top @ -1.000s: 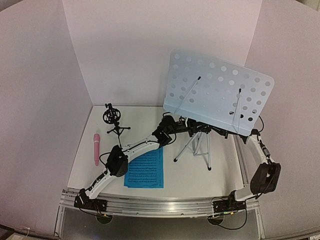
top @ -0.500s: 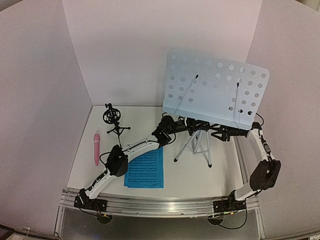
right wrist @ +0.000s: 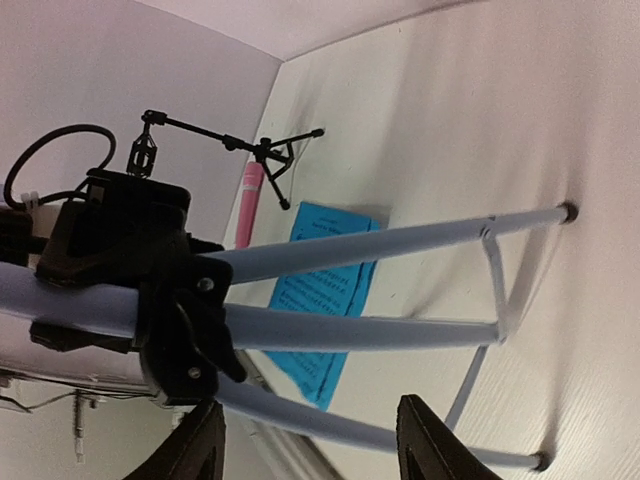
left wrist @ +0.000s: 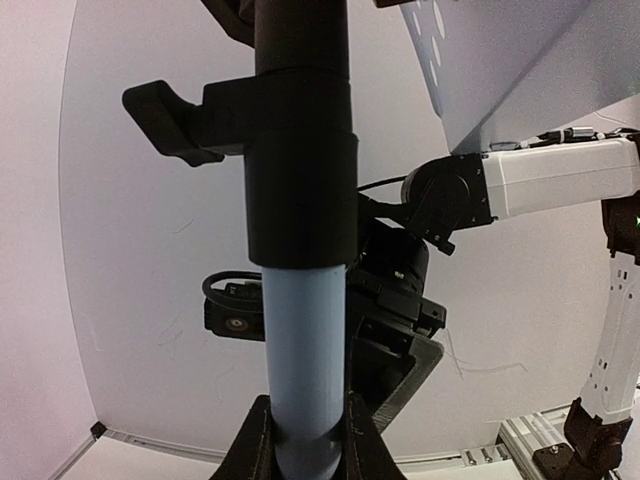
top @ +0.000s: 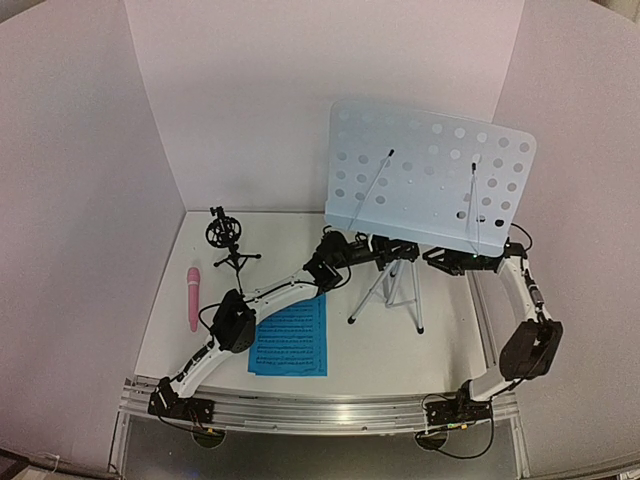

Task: Set up the instrument practice props

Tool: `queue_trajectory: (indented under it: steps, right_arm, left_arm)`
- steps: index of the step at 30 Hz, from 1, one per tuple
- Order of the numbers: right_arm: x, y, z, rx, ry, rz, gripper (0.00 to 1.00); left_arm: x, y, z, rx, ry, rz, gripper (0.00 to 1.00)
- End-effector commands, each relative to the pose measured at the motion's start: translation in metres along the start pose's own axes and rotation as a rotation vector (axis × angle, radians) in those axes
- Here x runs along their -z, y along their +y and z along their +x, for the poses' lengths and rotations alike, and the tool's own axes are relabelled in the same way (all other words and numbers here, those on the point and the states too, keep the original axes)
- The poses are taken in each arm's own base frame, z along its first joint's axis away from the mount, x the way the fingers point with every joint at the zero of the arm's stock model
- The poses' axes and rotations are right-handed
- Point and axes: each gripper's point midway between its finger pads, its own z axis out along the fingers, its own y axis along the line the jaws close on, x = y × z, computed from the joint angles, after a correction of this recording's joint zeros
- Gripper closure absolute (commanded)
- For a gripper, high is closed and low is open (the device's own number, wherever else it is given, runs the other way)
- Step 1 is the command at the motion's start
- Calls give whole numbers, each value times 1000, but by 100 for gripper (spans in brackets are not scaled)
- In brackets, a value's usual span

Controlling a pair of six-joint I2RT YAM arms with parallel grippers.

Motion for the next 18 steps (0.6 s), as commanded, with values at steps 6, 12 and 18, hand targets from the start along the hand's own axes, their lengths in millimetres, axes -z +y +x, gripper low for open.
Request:
queue_trajectory:
  steps: [6,12,18]
  right_arm:
    - [29,10,-50,800,-527,120,30]
    - [28,16,-49,1038,-581,123,27]
    - [21,19,-31,1442,-576,159,29]
  left_arm:
    - [4,-3,-27,-20,-31,39,100]
    - [5,0,-27,13,-38,39,100]
    - [5,6,-29,31,-62,22,100]
